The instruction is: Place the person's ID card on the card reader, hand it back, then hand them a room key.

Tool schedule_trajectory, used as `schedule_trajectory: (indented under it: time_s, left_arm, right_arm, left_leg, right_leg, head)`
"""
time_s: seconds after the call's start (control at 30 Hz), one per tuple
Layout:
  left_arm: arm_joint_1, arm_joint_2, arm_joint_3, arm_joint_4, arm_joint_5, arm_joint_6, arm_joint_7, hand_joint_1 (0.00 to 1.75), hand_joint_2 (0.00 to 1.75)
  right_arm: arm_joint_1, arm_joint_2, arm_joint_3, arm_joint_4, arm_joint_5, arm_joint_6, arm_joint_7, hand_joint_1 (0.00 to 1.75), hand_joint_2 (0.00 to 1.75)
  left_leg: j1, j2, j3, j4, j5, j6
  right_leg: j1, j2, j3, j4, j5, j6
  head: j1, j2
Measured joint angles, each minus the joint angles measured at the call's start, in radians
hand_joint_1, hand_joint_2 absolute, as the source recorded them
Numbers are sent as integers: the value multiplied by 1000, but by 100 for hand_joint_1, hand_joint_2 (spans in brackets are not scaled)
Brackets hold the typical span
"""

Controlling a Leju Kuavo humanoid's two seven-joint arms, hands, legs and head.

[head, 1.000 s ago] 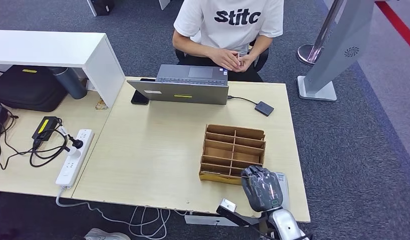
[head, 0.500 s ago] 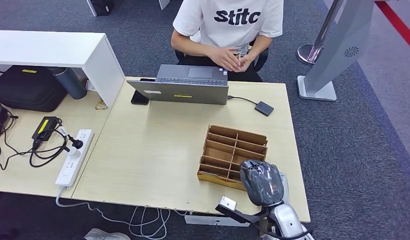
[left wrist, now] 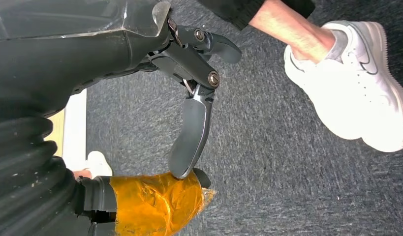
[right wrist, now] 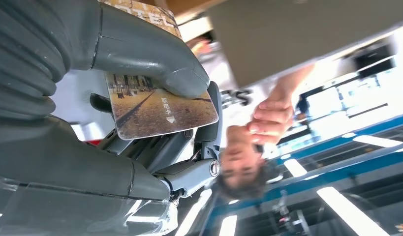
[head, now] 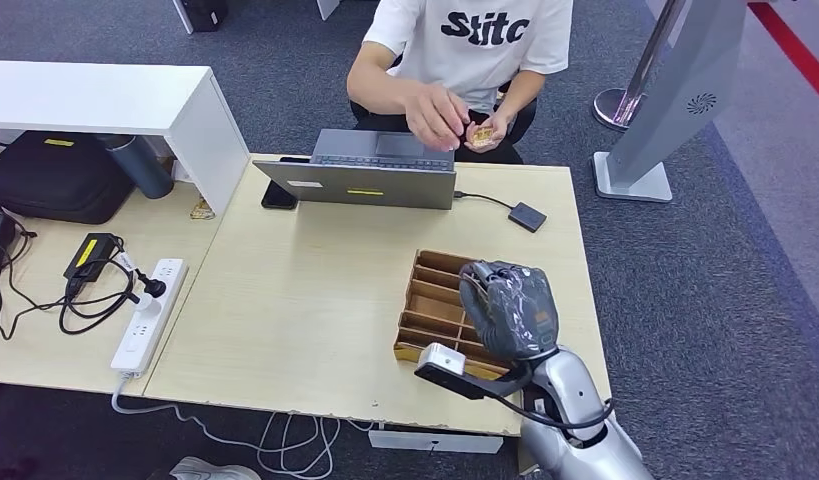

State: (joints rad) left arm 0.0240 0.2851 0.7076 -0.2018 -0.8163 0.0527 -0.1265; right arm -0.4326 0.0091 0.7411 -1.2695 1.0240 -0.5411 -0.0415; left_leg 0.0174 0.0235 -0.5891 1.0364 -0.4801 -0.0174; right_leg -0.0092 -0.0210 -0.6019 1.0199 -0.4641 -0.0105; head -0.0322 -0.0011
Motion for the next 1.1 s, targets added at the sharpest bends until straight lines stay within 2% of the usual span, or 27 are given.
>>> schedule_trajectory:
  time_s: [0.27,0.53,0.67,0.93,1.1]
  left_arm:
    - [-21,6,0,0,-43,-51,-9,0,175]
    - [-39,6,0,0,-68,-82,-7,0,175]
    - [-47,5,0,0,-75,-82,-2,0,175]
    - [-53,5,0,0,-87,-82,-2,0,175]
    - [-56,5,0,0,-94,-82,8,0,175]
  right_arm:
    - [-217,92,78,30,-181,201,67,175,175]
    - [-351,177,125,118,-224,237,122,175,175]
    - [-379,204,135,146,-257,241,125,0,175]
    - [-390,222,135,186,-528,307,33,0,175]
    - [-392,214,74,243,-724,340,-42,0,175]
  left_leg:
    - [2,0,0,0,2,-2]
    - [2,0,0,0,2,-2]
    - [2,0,0,0,1,-2]
    - [2,0,0,0,1,-2]
    - [2,0,0,0,2,-2]
  right_leg:
    - [2,0,0,1,0,-1]
    - [2,0,0,1,0,-1]
    - [2,0,0,1,0,-1]
    - [2,0,-1,0,0,-1]
    - [2,0,0,0,1,-1]
  head:
    - [0,0]
    - [0,0]
    - [0,0]
    - [0,0]
    - [0,0]
